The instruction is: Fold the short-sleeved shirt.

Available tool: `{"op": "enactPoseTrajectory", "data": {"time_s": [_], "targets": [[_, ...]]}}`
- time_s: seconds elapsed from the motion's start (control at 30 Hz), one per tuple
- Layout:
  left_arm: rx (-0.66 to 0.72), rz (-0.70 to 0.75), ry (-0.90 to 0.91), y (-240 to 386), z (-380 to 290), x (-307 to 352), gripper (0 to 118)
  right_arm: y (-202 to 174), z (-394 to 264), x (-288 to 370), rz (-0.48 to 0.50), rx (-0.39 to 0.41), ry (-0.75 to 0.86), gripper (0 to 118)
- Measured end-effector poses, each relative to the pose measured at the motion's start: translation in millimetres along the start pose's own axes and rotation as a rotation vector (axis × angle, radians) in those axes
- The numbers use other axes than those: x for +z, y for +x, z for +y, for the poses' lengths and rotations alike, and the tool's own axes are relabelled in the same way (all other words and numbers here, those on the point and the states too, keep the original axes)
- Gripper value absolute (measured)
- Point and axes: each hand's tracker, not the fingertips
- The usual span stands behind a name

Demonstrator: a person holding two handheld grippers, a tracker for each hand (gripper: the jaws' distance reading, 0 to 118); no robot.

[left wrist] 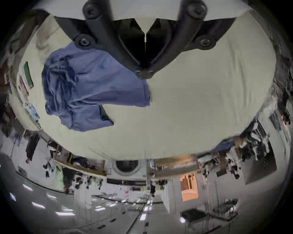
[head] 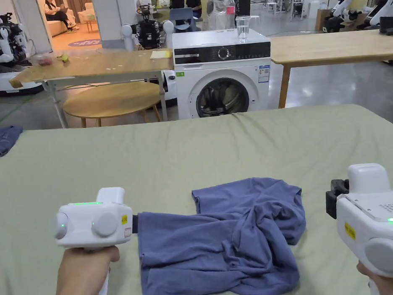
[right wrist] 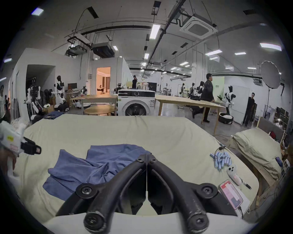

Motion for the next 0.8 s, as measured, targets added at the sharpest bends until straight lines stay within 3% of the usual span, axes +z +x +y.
{"op": "enactPoseTrajectory", "data": {"time_s": [0.07, 0.13, 0.2, 0.23, 0.27, 0.3, 0.4, 0.47, 0.5, 0.53, 0.57, 0.6, 0.7, 0.8], "targets": [[-0.001, 0.041, 0.016, 5, 12, -27, 0, 7, -7, -8, -0.005, 0.008, -0.012, 0], [-0.045, 0.111, 0.030, 10, 26, -53, 45, 14, -14, -20, -0.001, 0.008, -0.041, 0], [-0.062, 0.107, -0.003, 17, 32, -73, 72, 22, -22, -33, 0.011, 0.014, -0.078, 0], [-0.055, 0.101, -0.024, 17, 34, -84, 105, 26, -26, -38, 0.029, 0.018, -0.111, 0], [-0.052, 0.113, -0.018, 18, 35, -93, 117, 30, -30, -45, 0.036, 0.022, -0.134, 0], [-0.054, 0.146, -0.029, 22, 36, -98, 117, 33, -35, -51, 0.037, 0.027, -0.146, 0], [-0.104, 0.157, -0.132, 28, 33, -124, 117, 41, -46, -66, 0.071, 0.033, -0.216, 0], [-0.153, 0.139, -0.214, 36, 25, -131, 103, 43, -54, -79, 0.129, 0.021, -0.265, 3], [-0.121, 0.070, -0.175, 37, 21, -123, 86, 42, -58, -86, 0.156, 0.025, -0.299, 24], [-0.072, 0.072, -0.137, 39, 22, -114, 72, 41, -62, -94, 0.177, 0.033, -0.330, 53], [-0.069, 0.041, -0.138, 41, 23, -108, 48, 37, -67, -104, 0.197, 0.055, -0.361, 83], [-0.094, 0.020, -0.131, 46, 23, -102, 8, 32, -72, -113, 0.206, 0.084, -0.360, 106], [-0.153, 0.047, -0.104, 54, 27, -93, 3, 14, -78, -140, 0.200, 0.187, -0.370, 109], [-0.159, 0.041, -0.104, 56, 29, -86, 3, 3, -80, -167, 0.228, 0.221, -0.401, 108]]}}
